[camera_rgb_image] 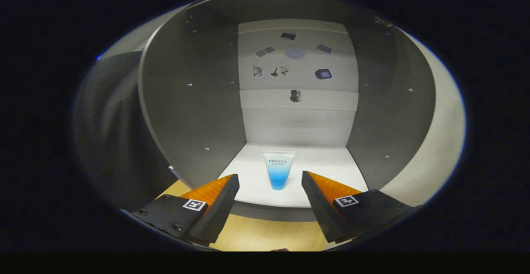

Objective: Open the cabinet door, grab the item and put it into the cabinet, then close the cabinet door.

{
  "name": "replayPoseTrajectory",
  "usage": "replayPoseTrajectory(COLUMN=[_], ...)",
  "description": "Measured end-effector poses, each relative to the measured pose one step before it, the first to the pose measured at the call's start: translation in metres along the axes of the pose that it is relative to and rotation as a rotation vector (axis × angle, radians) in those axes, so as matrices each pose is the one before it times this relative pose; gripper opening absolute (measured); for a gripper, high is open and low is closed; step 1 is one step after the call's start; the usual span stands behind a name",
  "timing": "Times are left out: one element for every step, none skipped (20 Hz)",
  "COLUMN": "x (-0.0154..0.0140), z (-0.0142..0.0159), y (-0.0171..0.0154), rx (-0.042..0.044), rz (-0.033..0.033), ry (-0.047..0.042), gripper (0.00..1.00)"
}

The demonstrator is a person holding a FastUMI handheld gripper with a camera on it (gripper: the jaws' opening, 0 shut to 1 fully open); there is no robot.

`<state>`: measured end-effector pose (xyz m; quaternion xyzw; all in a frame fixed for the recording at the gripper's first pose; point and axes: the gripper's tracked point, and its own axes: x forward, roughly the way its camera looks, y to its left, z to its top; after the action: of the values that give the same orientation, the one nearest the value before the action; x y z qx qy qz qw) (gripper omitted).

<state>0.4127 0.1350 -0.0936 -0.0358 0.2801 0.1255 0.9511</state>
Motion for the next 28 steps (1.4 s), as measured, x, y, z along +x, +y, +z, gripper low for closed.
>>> replayPoseTrajectory(x=[-0.0166,-0.01541,-0.01689,-0.019,-0.01744,-0.01772,-0.0197,-0.01958,-0.02057,-0.0197,-0.01928,-0.01728,-0.01665,-0.01466,-0.01519,-0.01481,-0.01362,-0.01152,-0.01261,-0.01006,-0.01089,-0.0079,-0.01841,-0.00446,-0.01015,-0.00741,-0.00858,-0.00386], z=[0.00129,0.00138,0.00261,0.00092,0.00139,0.00066,0.00057,0.00072,-0.00242,-0.00406,-0.00285,-0.0007,-0.00161,-0.00004,-0.00077,-0.00099,-0.00062,-0.00419,-0.00245,-0.00145,-0.00055,-0.00047,0.00176,-0.0021,0.00097,0.00013,0.00193,0.00157], y=[0.00235,0.00374,0.00369,0.00405,0.00033,-0.00236,-0.00352,-0.00466,-0.0041,-0.00457,-0.00717,-0.00792,-0.00807,-0.00797,-0.01077,-0.01121,-0.01093,-0.00753,-0.00821,-0.01056,-0.01264,-0.01139,-0.001,-0.0046,-0.00369,-0.00484,-0.00694,-0.01501], rx=[-0.0085,-0.00811,-0.00432,-0.00217,0.00053,0.00085,0.0039,0.00416,0.0008,-0.00049,-0.00297,-0.00186,-0.00035,0.00011,0.00265,0.0042,0.00353,-0.00056,-0.00008,0.00593,0.01048,0.01496,0.02388,0.01968,0.00725,0.00166,-0.00626,-0.01119], rz=[-0.01268,-0.00813,-0.00441,-0.00414,-0.01264,-0.02144,-0.02363,-0.02071,-0.01133,-0.01179,-0.01329,-0.01513,-0.01659,-0.01841,-0.01963,-0.01482,-0.00992,0.00057,0.00485,-0.00206,-0.00963,0.00118,0.03084,0.02677,0.0224,0.02189,-0.00165,-0.01305], ry=[-0.02542,-0.02578,-0.02842,-0.02641,-0.0252,-0.02338,-0.02931,-0.03053,-0.02009,-0.0108,-0.01012,-0.0102,-0.01287,-0.01485,-0.0113,-0.00828,-0.004,0.00151,-0.00104,-0.00519,-0.00636,-0.00351,-0.00193,-0.00294,-0.00367,-0.00052,-0.00382,0.0015], gripper=[0.97,0.97,0.97,0.97,0.97,0.96,0.94,0.93,0.93,0.93,0.93,0.93,0.93,0.93,0.93,0.93,0.93,0.93,0.93,0.93,0.93,0.93,0.93,0.92,0.93,0.93,0.93,0.94])
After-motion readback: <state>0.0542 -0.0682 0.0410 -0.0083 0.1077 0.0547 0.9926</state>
